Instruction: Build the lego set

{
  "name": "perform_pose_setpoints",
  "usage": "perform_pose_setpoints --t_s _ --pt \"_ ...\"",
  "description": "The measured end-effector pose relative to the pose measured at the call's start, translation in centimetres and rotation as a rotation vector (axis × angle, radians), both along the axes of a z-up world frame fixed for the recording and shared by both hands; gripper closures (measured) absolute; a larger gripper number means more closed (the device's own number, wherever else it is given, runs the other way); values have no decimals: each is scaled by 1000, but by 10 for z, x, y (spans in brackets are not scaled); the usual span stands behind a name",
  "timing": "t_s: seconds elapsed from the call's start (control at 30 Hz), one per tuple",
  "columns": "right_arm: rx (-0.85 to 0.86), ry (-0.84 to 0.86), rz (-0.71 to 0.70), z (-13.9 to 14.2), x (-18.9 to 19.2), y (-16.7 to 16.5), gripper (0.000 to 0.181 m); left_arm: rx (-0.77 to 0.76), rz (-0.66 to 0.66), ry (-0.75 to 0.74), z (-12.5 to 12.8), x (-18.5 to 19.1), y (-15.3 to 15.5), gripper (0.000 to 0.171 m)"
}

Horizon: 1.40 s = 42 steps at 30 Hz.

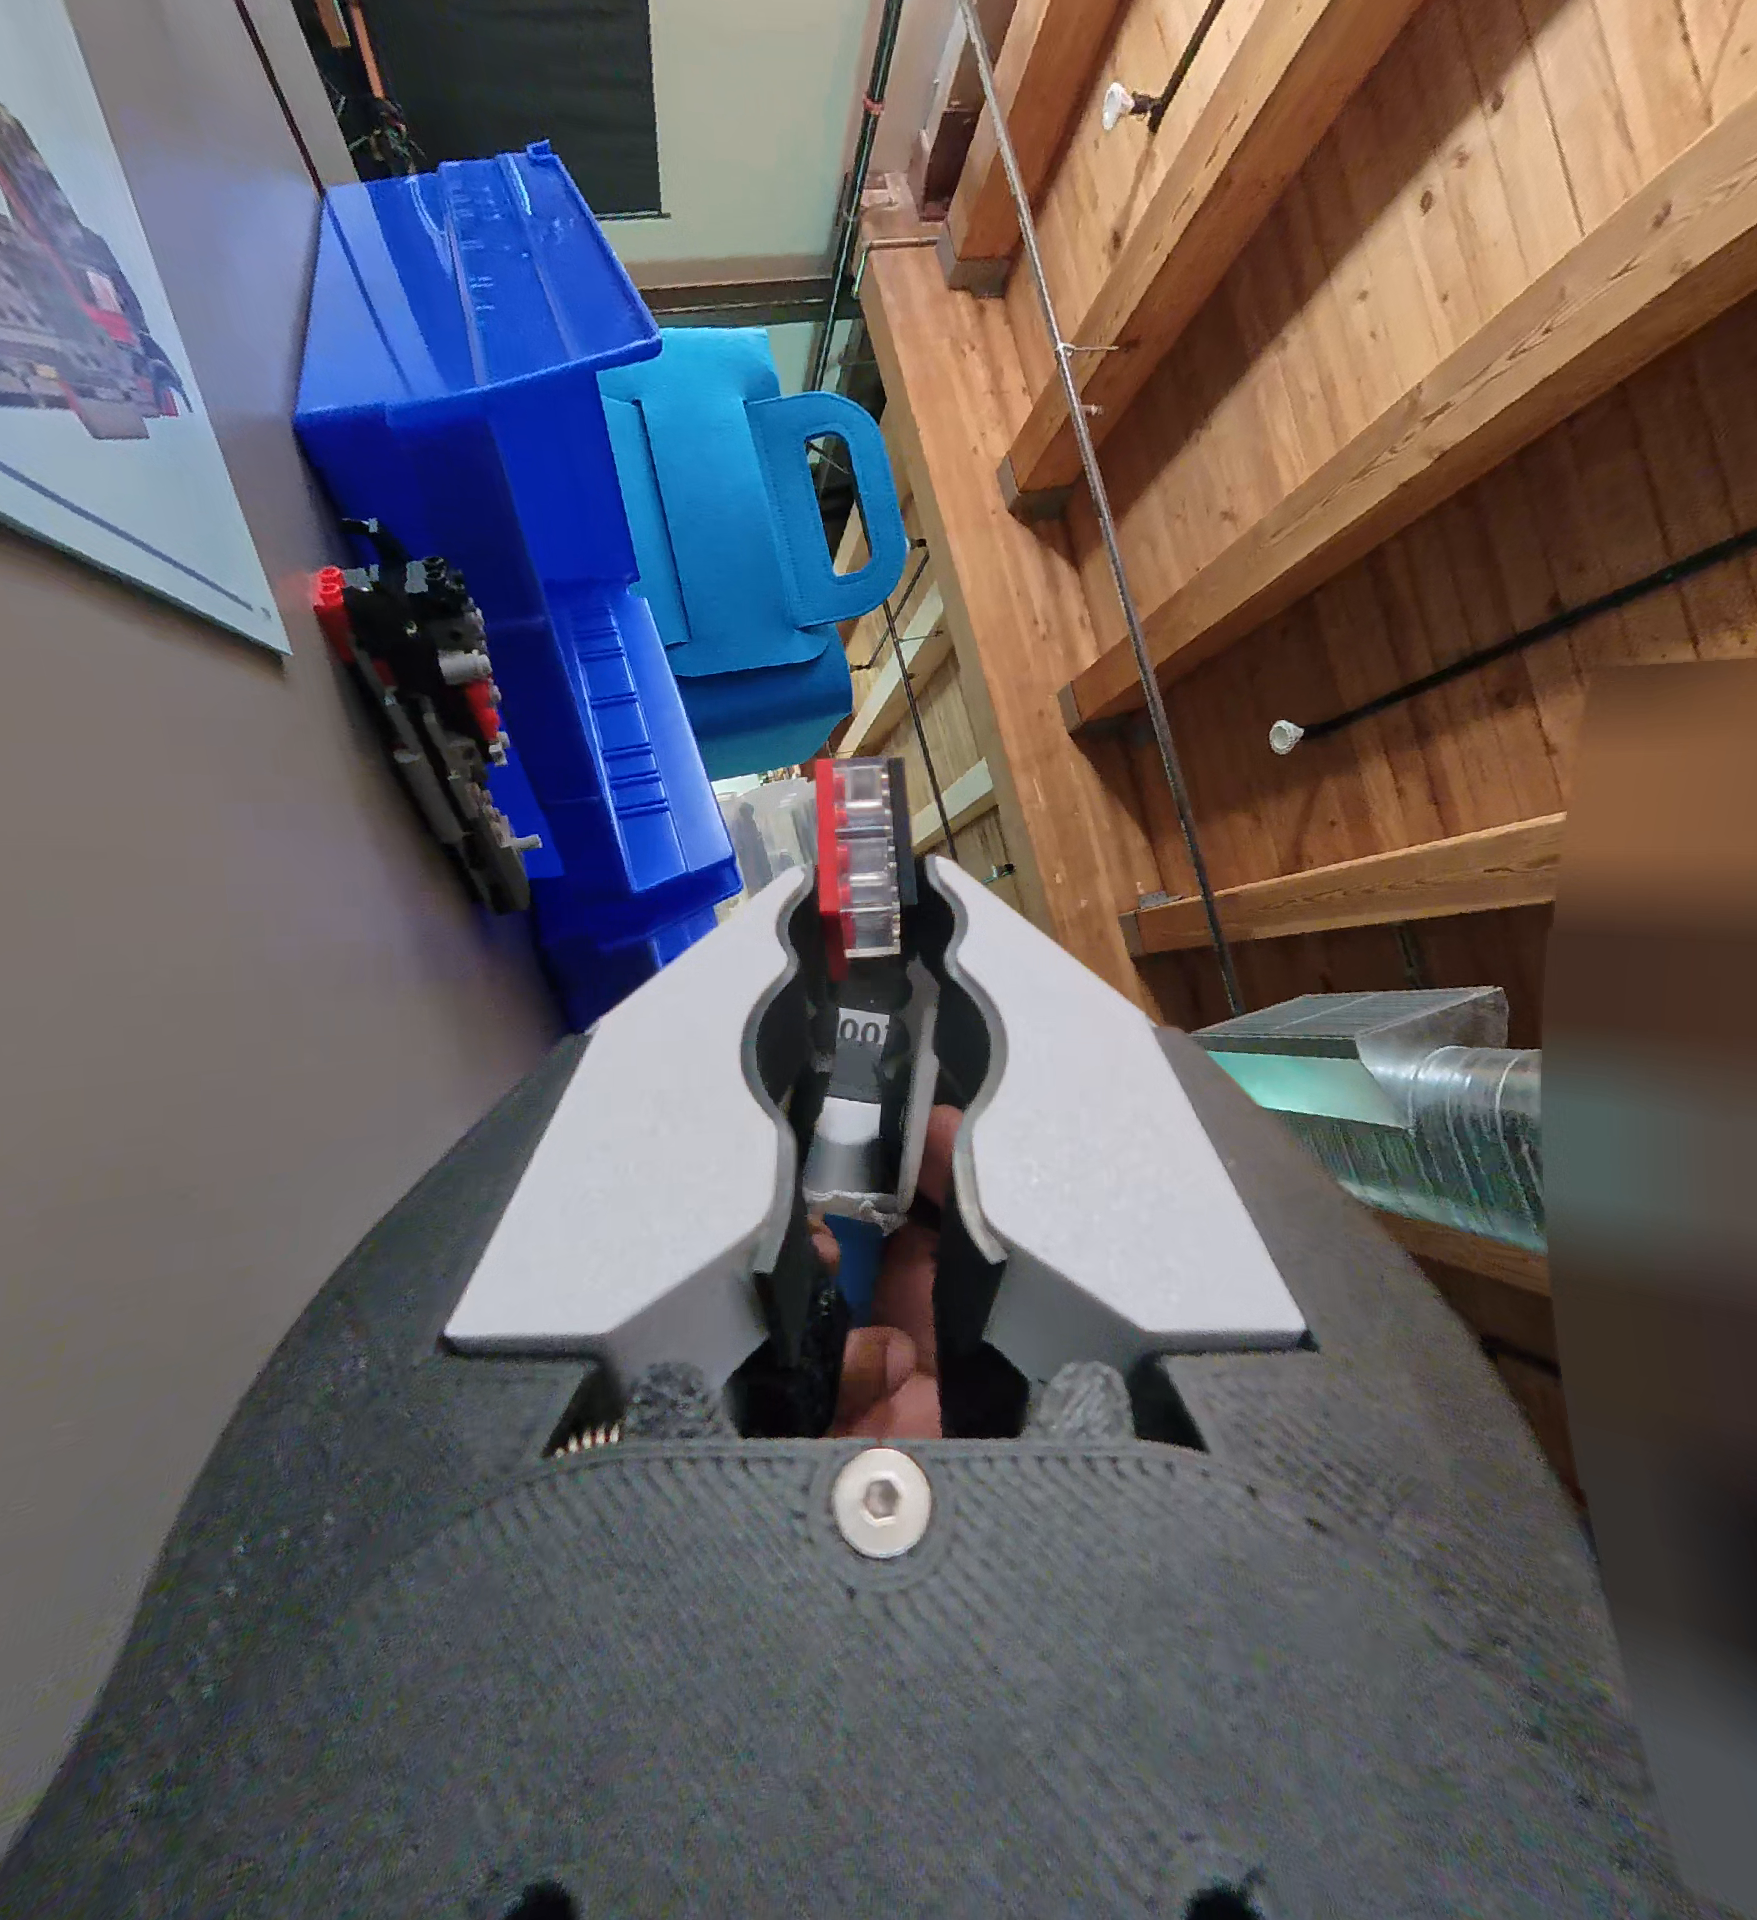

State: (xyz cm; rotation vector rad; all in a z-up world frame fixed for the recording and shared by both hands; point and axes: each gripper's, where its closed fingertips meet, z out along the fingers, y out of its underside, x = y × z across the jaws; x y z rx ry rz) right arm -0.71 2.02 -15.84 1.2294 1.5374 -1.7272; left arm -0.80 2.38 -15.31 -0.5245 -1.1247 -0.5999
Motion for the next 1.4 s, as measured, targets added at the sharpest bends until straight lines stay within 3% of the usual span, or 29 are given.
perform_pose_setpoints --t_s 0.33,1.03,1.4 --pt "-17 -35 4 0 -1 3 164 -97 23 28 0 0 5 154" --pt "-26 -40 6 -2 3 1 166 -100 41 11 0 -1 1 145" --pt "-31 -45 15 -2 4 -1 166 -202 78 37 0 -1 1 141"
